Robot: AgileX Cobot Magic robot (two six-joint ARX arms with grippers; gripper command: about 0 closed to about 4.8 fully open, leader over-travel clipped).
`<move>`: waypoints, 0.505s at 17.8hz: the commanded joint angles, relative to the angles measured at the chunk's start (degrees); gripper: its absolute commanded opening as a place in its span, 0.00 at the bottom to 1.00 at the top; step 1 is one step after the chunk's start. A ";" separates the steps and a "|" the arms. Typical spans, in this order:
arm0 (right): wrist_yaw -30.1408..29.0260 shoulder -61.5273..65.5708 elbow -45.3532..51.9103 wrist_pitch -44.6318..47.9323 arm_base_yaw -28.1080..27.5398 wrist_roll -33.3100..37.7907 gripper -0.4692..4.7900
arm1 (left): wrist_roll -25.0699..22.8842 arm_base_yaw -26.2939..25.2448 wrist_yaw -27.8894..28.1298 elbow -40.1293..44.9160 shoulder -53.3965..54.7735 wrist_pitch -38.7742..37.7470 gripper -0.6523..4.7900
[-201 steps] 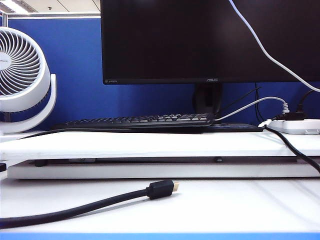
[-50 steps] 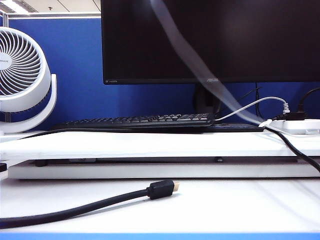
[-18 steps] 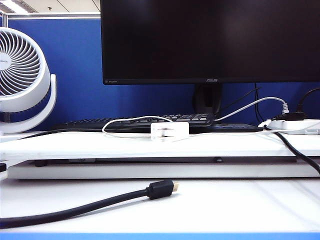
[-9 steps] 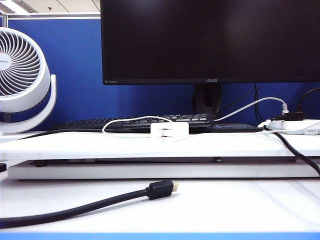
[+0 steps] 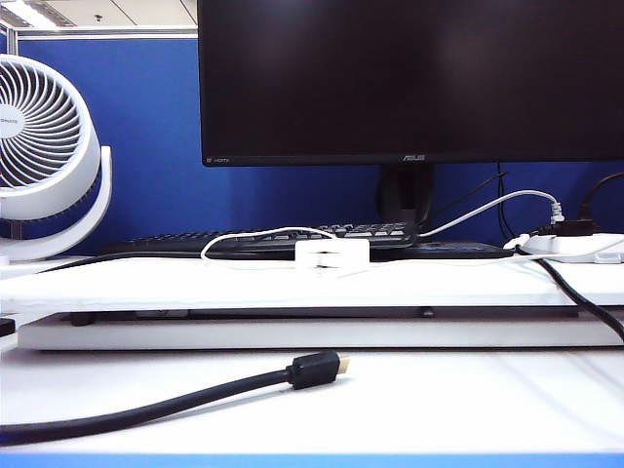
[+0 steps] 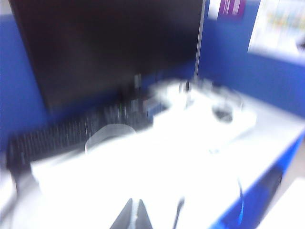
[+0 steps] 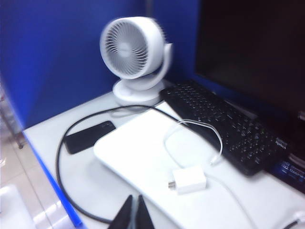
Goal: Pick up the Type-C charging cable and the charging base, insert one end of the Type-C charger into the corresponding slot on the base, and finally place the plugged-in charger back on the table.
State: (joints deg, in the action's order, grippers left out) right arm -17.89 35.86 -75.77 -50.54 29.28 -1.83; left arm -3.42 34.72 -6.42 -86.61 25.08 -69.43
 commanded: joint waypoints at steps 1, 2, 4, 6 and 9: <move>4.44 -7.37 16.76 18.82 0.07 3.91 0.08 | 2.99 -0.24 0.20 12.50 -6.03 6.49 0.11; 7.30 -9.79 22.95 23.02 0.04 3.98 0.08 | 3.10 -0.24 0.20 18.21 -8.28 10.25 0.11; 13.25 -13.70 33.16 28.61 0.04 4.94 0.08 | 3.17 -0.24 0.22 28.50 -11.06 17.92 0.11; 21.81 -16.90 44.68 33.20 0.04 5.38 0.08 | 3.50 -0.22 1.14 41.70 -11.32 30.10 0.11; 26.84 -17.25 53.00 33.73 0.00 5.46 0.08 | 3.45 -0.17 1.27 54.97 -10.10 43.63 0.11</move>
State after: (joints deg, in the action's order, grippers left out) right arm 6.87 18.72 -23.97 -18.20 29.23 3.46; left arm -0.16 34.52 -5.32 -34.54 14.37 -32.01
